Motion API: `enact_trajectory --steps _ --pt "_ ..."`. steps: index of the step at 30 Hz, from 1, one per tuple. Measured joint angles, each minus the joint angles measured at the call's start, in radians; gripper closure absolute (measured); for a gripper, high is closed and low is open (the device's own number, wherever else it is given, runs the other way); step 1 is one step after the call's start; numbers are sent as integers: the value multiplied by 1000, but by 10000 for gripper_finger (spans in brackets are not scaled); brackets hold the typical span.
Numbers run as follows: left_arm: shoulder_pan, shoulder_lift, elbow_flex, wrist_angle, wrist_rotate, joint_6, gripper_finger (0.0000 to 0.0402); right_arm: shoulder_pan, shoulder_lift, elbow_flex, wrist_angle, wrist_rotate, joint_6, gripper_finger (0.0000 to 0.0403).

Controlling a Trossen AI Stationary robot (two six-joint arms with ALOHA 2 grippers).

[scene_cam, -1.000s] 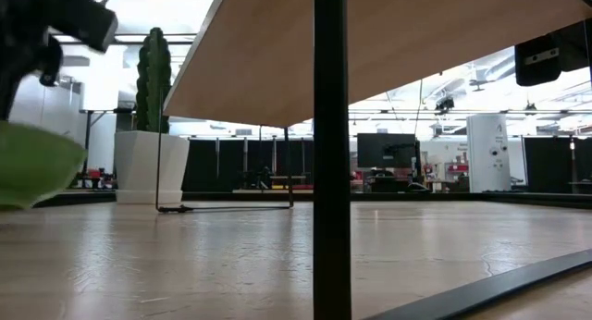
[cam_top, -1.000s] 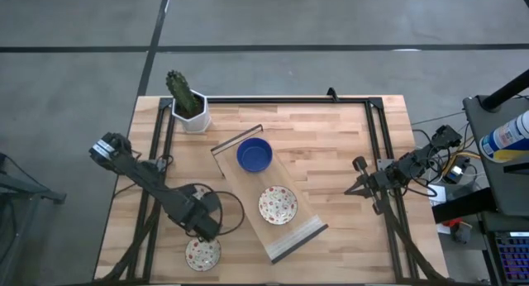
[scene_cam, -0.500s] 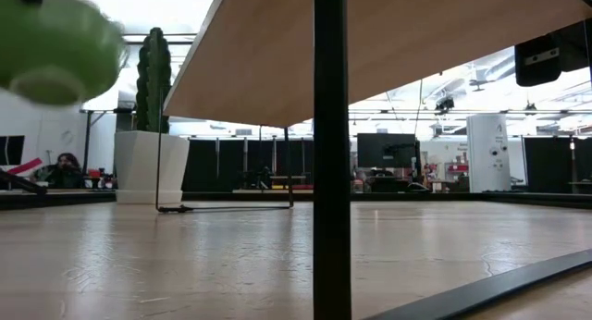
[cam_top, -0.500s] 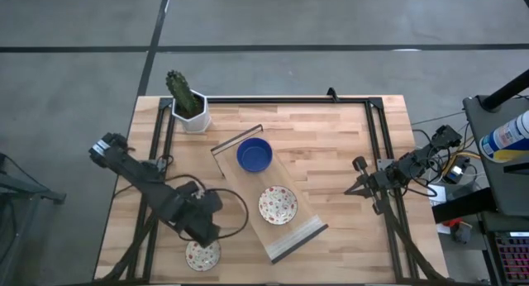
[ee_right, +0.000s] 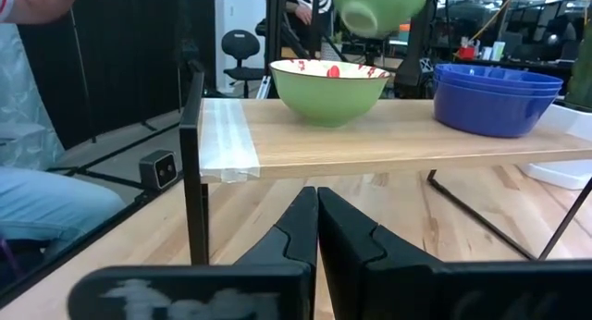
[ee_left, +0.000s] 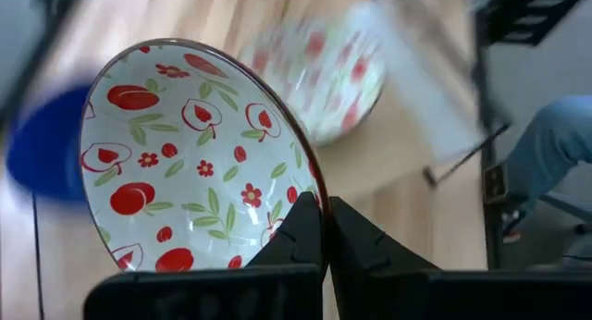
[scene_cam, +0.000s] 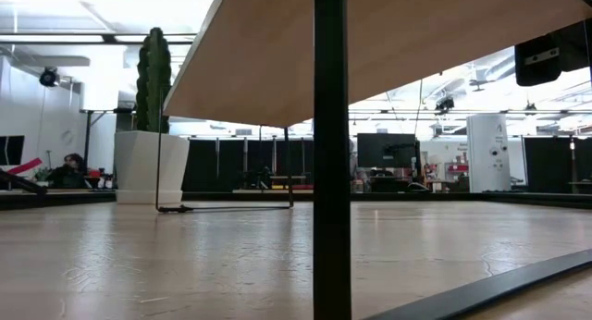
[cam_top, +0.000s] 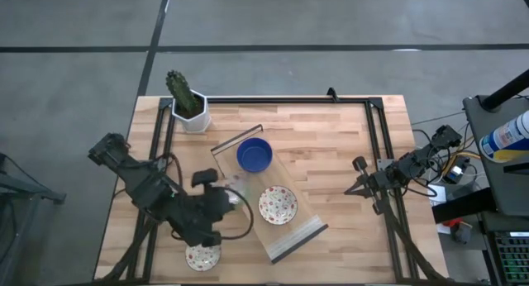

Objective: Pick & Place Mini bowls
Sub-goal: Stack the top white patterned bowl on the white patterned bowl on the shelf

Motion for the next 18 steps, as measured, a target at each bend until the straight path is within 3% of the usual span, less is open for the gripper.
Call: enact_trajectory --steps 9,18 --pt "12 20 -2 330 -15 568 401 0 0 0 0 0 3 394" --pt "90 124 -4 314 8 742 401 0 0 0 0 0 5 394"
